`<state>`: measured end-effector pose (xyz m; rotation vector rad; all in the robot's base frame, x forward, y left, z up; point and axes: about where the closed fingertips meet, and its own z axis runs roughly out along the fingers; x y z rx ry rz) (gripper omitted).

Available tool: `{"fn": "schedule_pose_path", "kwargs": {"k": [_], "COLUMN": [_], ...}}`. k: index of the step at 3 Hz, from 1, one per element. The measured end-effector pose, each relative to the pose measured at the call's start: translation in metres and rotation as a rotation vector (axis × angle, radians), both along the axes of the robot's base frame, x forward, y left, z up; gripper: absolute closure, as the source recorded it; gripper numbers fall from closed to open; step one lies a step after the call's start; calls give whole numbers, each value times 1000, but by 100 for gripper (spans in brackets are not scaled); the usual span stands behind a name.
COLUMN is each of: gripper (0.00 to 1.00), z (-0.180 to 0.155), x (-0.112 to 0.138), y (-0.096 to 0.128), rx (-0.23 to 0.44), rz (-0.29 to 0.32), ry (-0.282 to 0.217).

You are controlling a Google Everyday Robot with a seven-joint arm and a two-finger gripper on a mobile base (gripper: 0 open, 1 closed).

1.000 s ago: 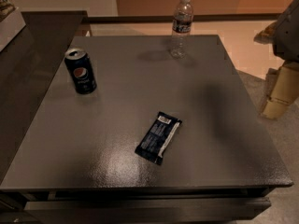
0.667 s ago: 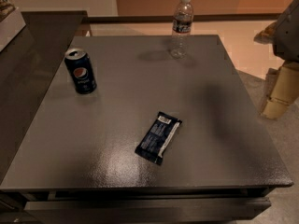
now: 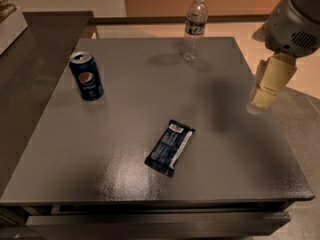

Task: Move water bottle near rxbar blueberry

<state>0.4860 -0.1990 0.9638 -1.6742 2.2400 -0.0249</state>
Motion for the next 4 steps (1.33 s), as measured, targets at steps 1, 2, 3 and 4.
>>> {"fn": "schedule_pose_path", "kwargs": {"k": [1, 2, 3, 4], "gripper": [0, 0, 0, 0], "z": [-6, -4, -7, -16], "x": [54, 110, 158, 200], "y": [14, 19, 20, 25], "rx": [70, 164, 265, 370], "rz": [-84, -211, -324, -393], "ry": [-43, -106, -143, -175]}}
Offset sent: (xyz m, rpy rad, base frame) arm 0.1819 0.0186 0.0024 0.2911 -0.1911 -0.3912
